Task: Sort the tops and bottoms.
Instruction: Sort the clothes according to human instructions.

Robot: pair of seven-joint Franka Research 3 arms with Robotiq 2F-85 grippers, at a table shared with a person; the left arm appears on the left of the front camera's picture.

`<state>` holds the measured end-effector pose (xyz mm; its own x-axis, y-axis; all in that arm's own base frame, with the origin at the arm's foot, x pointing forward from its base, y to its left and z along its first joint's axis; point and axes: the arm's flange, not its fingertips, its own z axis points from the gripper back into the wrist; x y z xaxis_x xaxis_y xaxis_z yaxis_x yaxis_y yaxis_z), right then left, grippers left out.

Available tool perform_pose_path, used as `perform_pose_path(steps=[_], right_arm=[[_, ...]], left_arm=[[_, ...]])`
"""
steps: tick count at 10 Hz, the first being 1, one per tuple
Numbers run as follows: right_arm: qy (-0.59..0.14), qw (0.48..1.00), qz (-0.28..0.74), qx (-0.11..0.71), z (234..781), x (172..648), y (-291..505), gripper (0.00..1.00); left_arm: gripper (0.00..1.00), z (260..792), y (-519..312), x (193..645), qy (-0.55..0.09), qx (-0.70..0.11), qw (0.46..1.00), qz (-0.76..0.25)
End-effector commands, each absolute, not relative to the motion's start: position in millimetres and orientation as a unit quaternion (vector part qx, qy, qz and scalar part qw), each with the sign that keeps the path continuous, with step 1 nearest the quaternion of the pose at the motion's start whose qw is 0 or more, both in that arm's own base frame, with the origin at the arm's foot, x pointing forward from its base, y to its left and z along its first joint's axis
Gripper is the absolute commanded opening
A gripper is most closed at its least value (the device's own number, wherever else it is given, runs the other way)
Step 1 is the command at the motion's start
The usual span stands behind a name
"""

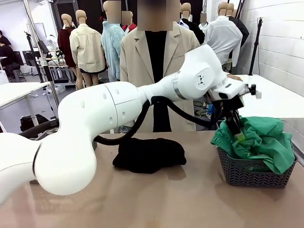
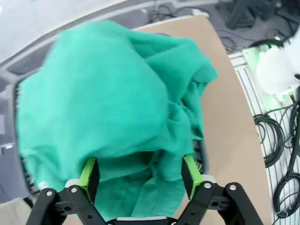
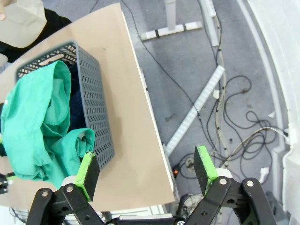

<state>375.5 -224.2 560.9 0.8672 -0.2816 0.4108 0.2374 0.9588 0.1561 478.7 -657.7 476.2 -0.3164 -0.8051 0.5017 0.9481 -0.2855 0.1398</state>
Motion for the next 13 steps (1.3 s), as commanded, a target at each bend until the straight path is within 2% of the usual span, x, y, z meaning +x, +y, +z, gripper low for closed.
perform_pose_path(steps=[1,3,5,6,7,10,11,12,13], right_arm=[[-0.215,0.967,-0.133,0.042,561.2,374.1,-224.0,1.0],[-0.215,0.967,-0.133,0.042,561.2,374.1,-224.0,1.0],[-0.215,0.967,-0.133,0.042,561.2,374.1,-224.0,1.0],[-0.215,0.967,-0.133,0.042,561.2,374.1,-224.0,1.0],[-0.215,0.967,-0.133,0.042,561.2,374.1,-224.0,1.0],[-0.215,0.967,-0.133,0.042,561.2,374.1,-224.0,1.0],[-0.215,0.967,-0.133,0.042,561.2,374.1,-224.0,1.0],[-0.215,0.967,-0.133,0.042,561.2,374.1,-224.0,1.0],[-0.215,0.967,-0.133,0.042,561.2,374.1,-224.0,1.0]], left_arm=[[1.0,524.7,-716.1,532.6,-0.202,-0.108,0.622,-0.749],[1.0,540.9,-648.0,521.1,-0.195,-0.069,0.716,-0.667],[1.0,522.4,-565.7,502.5,-0.152,-0.088,0.802,-0.571],[1.0,503.4,-528.7,492.8,-0.157,-0.101,0.828,-0.529],[1.0,479.7,-495.3,483.9,-0.154,-0.104,0.853,-0.488],[1.0,419.4,-428.7,441.2,-0.133,-0.125,0.849,-0.496],[1.0,413.6,-436.8,445.6,-0.166,-0.123,0.839,-0.502],[1.0,471.8,-532.2,557.5,-0.132,-0.106,0.861,-0.48],[1.0,471.8,-532.2,557.5,-0.132,-0.106,0.861,-0.48]])
